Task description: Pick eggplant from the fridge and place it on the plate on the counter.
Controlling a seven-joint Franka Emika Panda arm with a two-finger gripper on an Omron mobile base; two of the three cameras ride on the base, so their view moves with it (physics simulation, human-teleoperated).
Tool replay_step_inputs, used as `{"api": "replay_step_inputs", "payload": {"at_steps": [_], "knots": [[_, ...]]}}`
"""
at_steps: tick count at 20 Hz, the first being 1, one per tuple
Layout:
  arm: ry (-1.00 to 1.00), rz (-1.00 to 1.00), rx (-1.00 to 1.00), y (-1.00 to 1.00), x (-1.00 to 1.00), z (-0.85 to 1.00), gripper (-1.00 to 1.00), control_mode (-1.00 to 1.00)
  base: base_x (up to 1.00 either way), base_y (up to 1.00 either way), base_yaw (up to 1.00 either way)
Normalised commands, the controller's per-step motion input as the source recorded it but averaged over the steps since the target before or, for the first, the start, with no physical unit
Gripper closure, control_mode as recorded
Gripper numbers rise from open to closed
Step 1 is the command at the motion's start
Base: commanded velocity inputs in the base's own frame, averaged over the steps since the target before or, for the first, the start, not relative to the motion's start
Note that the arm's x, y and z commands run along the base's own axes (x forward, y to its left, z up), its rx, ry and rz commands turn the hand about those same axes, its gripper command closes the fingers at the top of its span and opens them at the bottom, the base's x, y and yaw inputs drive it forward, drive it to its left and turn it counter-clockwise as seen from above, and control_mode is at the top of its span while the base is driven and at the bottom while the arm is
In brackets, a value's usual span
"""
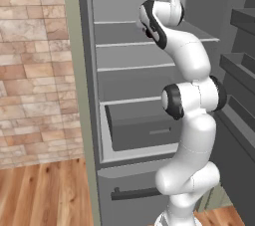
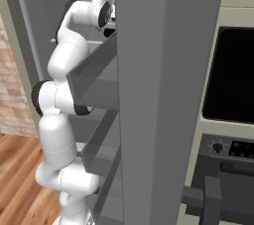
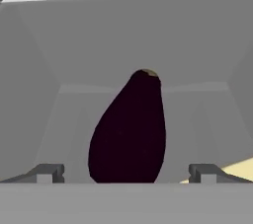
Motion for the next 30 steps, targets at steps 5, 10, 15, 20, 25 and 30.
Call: {"api": "replay_step_inputs", "payload": {"at_steps": [5, 10, 15, 20, 25, 30], "knots": [[0.01, 0.00, 0.00, 0.00, 0.00, -0.25, -1.00, -1.00, 0.00, 0.00, 0.00], [0.00, 0.00, 0.00, 0.00, 0.10, -0.23, -1.00, -1.00, 0.00, 0.00, 0.00], [0.00, 0.00, 0.00, 0.00, 0.33, -0.03, -1.00, -1.00, 0.00, 0.00, 0.00], [0.00, 0.00, 0.00, 0.00, 0.36, 0.00, -1.00, -1.00, 0.00, 0.00, 0.00], [0.00, 0.00, 0.00, 0.00, 0.20, -0.09, -1.00, -1.00, 0.00, 0.00, 0.00], [0.02, 0.00, 0.00, 0.00, 0.04, -0.13, 1.00, -1.00, 0.00, 0.00, 0.00]]}}
